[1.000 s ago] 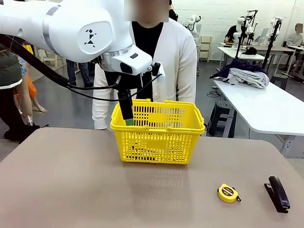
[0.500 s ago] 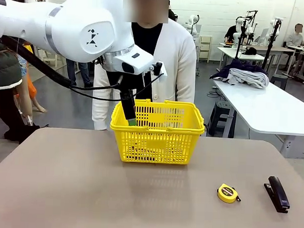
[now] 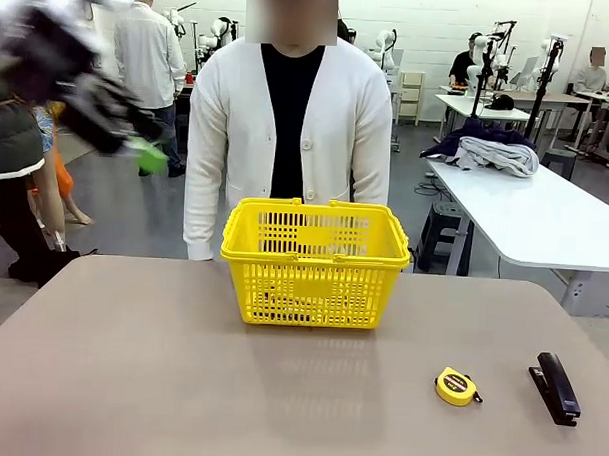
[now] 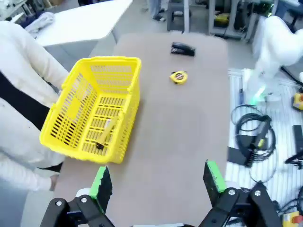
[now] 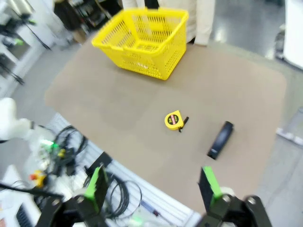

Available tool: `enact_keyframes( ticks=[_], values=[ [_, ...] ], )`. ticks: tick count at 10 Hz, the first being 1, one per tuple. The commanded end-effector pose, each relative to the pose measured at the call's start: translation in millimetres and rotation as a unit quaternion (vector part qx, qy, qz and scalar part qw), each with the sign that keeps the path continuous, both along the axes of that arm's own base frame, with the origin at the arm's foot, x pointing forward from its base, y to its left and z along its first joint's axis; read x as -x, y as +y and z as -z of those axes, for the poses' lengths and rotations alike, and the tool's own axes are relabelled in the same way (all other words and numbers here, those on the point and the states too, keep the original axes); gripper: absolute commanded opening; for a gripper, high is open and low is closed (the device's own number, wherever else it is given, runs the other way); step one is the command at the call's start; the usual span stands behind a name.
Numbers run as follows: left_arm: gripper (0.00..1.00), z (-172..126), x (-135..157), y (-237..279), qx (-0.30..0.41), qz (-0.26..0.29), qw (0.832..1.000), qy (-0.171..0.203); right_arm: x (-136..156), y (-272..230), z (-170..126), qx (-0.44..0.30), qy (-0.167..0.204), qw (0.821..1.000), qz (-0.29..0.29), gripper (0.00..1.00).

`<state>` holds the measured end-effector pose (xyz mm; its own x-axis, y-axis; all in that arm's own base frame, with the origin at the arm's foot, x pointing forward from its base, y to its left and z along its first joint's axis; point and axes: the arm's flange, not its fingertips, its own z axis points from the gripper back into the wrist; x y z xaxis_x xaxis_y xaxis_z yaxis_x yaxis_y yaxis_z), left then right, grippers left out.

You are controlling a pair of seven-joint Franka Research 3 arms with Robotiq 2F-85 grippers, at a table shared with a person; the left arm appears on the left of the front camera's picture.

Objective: Place the items the person wants into the basket.
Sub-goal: Pick up the item the person points to and place it in the Market Basket.

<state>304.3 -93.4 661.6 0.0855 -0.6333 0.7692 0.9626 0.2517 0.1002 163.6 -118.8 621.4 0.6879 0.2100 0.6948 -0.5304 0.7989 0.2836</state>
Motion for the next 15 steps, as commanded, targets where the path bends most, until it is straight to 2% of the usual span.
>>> enact_keyframes(
  ticks=[1, 3, 4, 6, 9, 12, 13, 15],
  values=[
    [1.00, -1, 39, 45, -0.012, -0.006, 1.000, 0.017, -1, 1, 1, -0.004, -0.003, 1.000, -0.011, 1.00],
    [1.00, -14, 50, 85, -0.039, -0.036, 0.997, 0.053, -1, 1, 1, -0.004, -0.003, 1.000, -0.011, 1.00],
    [1.00, -22, 55, 97, -0.064, -0.050, 0.995, 0.060, -1, 1, 1, -0.004, -0.003, 1.000, -0.011, 1.00],
    [1.00, -33, 62, 114, -0.092, -0.082, 0.990, 0.064, -1, 1, 1, -0.004, -0.003, 1.000, -0.011, 1.00],
    [1.00, -29, 58, 124, -0.088, -0.106, 0.988, 0.062, -1, 1, 1, -0.004, -0.003, 1.000, -0.011, 1.00],
    [1.00, -11, 52, 129, -0.062, -0.112, 0.990, 0.052, -1, 1, 1, -0.004, -0.003, 1.000, -0.011, 1.00],
    [1.00, -27, 57, 126, -0.080, -0.099, 0.990, 0.058, -1, 1, 1, -0.004, -0.003, 1.000, -0.011, 1.00],
    [1.00, -27, 57, 126, -0.080, -0.099, 0.990, 0.058, -1, 1, 1, -0.004, -0.003, 1.000, -0.011, 1.00]
  ],
)
